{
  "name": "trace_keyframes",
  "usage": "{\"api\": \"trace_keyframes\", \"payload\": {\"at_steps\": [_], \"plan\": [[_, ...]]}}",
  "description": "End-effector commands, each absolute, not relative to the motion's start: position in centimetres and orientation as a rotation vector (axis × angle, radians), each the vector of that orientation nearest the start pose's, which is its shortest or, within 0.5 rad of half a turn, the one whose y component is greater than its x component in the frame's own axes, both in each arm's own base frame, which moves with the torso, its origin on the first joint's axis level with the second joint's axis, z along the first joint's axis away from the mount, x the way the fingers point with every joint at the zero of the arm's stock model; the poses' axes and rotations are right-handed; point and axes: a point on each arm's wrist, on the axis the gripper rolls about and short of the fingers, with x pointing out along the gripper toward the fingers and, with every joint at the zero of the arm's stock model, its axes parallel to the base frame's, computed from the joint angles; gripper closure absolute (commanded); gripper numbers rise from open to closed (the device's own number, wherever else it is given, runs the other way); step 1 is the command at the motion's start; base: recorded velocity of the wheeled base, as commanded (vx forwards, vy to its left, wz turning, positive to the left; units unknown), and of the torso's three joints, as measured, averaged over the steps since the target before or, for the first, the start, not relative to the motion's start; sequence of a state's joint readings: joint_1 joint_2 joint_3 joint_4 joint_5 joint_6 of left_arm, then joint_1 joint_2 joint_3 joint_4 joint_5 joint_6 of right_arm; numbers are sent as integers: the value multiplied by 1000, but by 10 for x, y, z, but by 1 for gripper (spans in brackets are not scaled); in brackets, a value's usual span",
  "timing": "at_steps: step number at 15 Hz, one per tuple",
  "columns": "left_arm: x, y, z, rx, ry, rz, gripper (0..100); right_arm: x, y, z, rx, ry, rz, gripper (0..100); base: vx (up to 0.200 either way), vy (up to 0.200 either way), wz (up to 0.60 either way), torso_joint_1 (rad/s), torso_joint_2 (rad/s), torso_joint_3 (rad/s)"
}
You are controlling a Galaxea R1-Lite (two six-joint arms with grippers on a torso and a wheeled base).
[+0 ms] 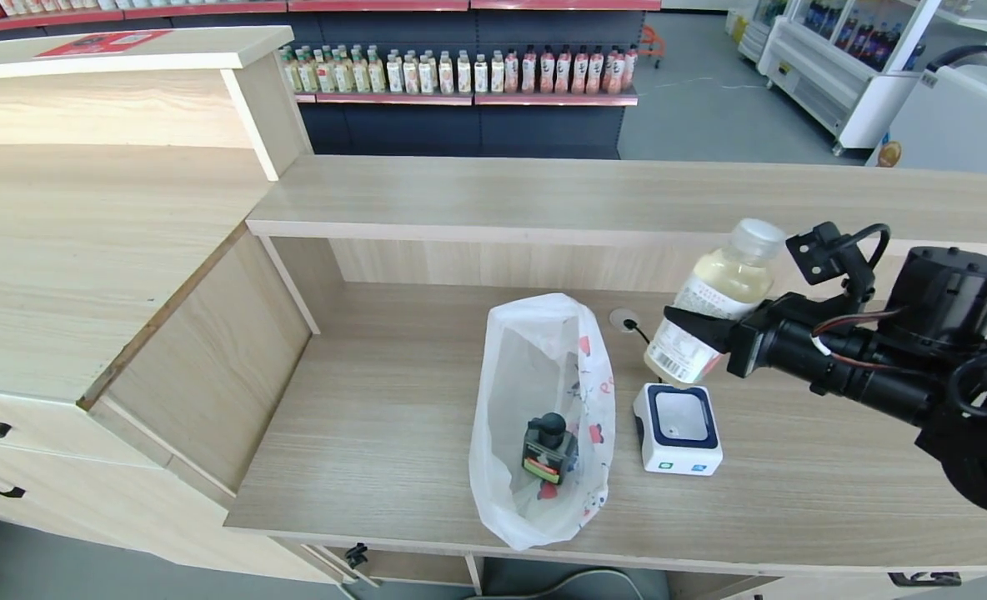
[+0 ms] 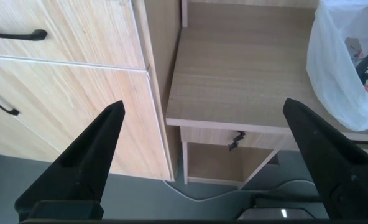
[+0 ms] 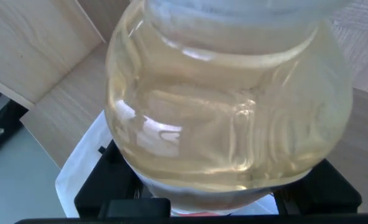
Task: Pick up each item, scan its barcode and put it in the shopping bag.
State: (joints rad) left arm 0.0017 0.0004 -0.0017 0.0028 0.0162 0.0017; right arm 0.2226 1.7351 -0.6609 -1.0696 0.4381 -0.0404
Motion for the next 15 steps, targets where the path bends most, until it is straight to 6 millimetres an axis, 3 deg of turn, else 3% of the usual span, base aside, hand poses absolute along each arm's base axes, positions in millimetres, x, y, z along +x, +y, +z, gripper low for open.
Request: {"api": "trace_keyframes", "payload": {"at_steps": [1, 3, 10, 15], "plan": [[-23, 0, 76, 2, 2, 18, 0, 313, 93, 155, -98, 14, 703, 100, 0, 0, 0, 0, 0, 0], [-23, 0, 76, 2, 2, 18, 0, 327, 104, 136, -128, 53, 730, 100, 0, 0, 0, 0, 0, 0], [-23, 0, 76, 2, 2, 18, 0, 382, 185, 92, -138, 36, 867, 100, 0, 0, 0, 0, 0, 0], [-23, 0, 76, 2, 2, 18, 0, 418, 207, 67, -208, 10, 880, 100, 0, 0, 0, 0, 0, 0]]}}
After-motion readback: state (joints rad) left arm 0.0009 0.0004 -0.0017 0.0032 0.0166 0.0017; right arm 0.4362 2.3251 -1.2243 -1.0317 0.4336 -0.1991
